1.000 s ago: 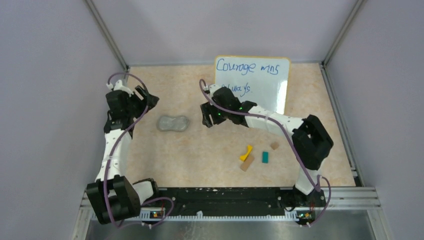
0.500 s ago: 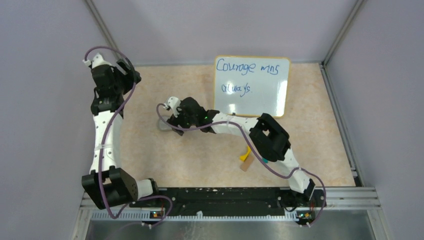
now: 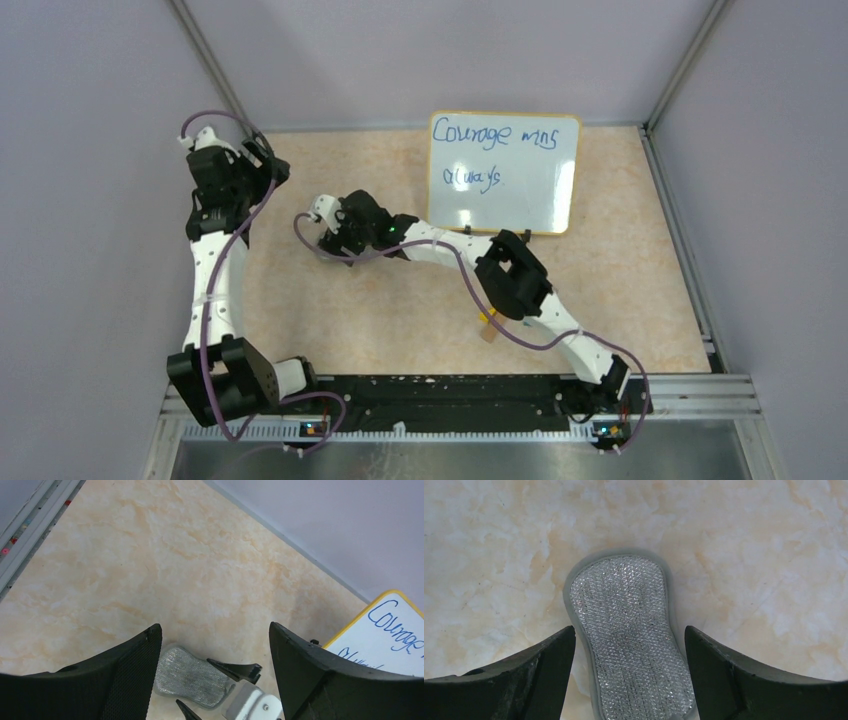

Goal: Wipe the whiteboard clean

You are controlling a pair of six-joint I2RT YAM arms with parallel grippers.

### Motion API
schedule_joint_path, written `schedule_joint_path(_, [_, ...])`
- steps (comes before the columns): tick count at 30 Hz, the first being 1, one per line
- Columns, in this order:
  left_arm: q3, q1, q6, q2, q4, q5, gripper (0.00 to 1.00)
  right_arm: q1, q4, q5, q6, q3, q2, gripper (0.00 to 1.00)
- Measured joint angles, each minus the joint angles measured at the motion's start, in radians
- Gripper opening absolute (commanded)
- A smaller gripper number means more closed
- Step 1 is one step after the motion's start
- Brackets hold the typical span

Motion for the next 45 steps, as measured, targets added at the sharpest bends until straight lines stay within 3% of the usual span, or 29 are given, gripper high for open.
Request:
schedule_joint_path(12, [-0.048,0.079,-0.06,0.0,0.048,0.139,0.81,0.001,-0.1,-0.024,0.026,0.056,0.067,0.76])
schedule_joint_path(21, [-0.061,0.08,-0.075,0.0,0.071,0.17,0.81,0.002,-0.122,0.019,0.085,0.172,0.139,0.31])
schedule_joint_path(29, [-0.073,0.081,-0.077,0.0,0.09,0.174,0.82,0.008,-0.105,0.028,0.108,0.172,0.14,0.0])
schedule_joint_path(37, [-0.114,0.085,-0.076,0.005,0.121,0.172,0.85,0.01,0.036,0.035,0.116,0.056,0.102,0.0])
schedule_joint_path(45, [-0.179,0.097,-0.055,0.044,0.2,0.208,0.83,0.01,0.312,0.087,0.177,-0.385,-0.139,0.0])
